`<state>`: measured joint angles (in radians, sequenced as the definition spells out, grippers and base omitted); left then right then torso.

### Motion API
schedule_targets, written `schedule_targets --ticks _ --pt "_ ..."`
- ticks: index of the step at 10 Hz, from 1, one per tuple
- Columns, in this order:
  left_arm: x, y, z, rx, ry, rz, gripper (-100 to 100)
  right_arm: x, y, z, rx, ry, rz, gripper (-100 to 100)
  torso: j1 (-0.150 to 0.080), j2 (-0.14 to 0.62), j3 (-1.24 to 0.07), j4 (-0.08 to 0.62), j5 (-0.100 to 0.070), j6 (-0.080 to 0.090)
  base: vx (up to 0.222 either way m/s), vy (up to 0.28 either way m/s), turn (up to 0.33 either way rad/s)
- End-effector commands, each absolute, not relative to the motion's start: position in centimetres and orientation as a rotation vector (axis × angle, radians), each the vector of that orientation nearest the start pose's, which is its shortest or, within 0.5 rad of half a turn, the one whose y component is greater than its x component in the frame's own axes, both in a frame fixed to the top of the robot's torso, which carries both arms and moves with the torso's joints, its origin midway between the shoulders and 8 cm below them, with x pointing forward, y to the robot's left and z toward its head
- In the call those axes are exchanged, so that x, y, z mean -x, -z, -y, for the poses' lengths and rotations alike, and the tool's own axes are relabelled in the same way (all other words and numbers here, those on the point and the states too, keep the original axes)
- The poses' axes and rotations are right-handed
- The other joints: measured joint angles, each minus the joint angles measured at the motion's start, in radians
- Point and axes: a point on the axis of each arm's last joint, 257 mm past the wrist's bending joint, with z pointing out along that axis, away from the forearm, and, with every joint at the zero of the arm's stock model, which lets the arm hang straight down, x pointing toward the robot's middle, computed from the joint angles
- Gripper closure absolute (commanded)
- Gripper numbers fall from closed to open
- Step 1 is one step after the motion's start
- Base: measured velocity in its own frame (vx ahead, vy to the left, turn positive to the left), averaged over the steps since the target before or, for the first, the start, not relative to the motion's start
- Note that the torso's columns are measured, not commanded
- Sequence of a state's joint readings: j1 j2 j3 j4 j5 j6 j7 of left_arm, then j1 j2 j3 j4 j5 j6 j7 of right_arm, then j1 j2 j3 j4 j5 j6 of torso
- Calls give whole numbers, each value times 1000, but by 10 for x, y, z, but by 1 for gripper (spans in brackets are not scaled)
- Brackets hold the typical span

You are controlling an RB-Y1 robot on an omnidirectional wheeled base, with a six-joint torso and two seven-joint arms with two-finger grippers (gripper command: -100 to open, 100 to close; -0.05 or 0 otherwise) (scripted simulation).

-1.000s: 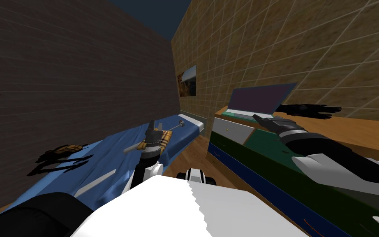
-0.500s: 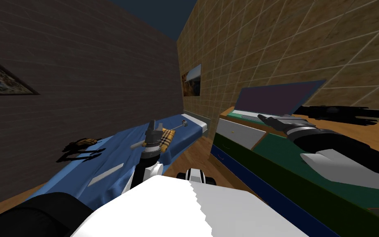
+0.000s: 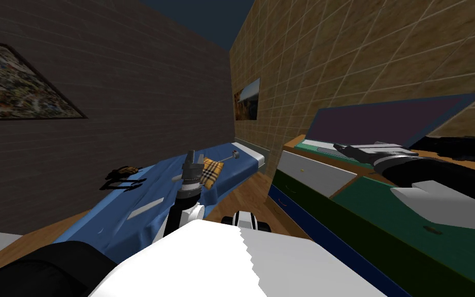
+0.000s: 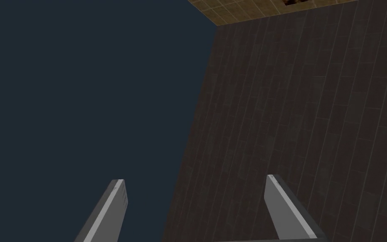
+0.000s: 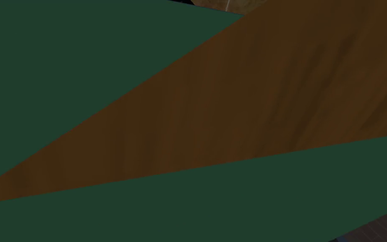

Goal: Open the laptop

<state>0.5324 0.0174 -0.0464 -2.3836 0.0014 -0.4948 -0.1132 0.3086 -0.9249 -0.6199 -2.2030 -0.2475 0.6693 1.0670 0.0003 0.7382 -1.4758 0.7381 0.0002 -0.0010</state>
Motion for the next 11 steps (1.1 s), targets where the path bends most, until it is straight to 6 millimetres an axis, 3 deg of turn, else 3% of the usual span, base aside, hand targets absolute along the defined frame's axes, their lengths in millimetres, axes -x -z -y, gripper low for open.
schedule_targets --ticks 1,3,4,5,6,8,9,11 --pt "-323 -58 -262 557 1249 -602 0 -413 -83 584 -89 685 -1554 -100 0 0 0 0 0 1 43 -6 253" --pt "-323 -58 -262 557 1249 -602 0 -410 -78 591 -112 710 -1588 -100 0 -1 0 0 0 1 30 -9 91" --pt "-323 -58 -262 557 1249 -602 0 -404 -91 609 -95 804 -1602 -100 -1 1 1 0 0 2 32 -8 249" --pt "-323 -58 -262 557 1249 -602 0 -401 -86 613 -113 817 -1623 -100 0 0 0 0 0 0 38 -14 188" --pt "-323 -58 -262 557 1249 -602 0 -395 -101 630 -95 910 -1633 -100 0 -1 0 0 0 1 52 -17 329" --pt "-323 -58 -262 557 1249 -602 0 -389 -93 637 -128 927 -1668 -100 -1 -1 -1 0 0 2 32 -15 38" --pt "-323 -58 -262 557 1249 -602 0 -383 -110 651 -110 1015 -1672 -100 0 1 1 0 0 2 31 -11 219" --pt "-323 -58 -262 557 1249 -602 0 -377 -103 658 -143 1031 -1704 -100 0 0 0 0 0 1 25 -13 93"
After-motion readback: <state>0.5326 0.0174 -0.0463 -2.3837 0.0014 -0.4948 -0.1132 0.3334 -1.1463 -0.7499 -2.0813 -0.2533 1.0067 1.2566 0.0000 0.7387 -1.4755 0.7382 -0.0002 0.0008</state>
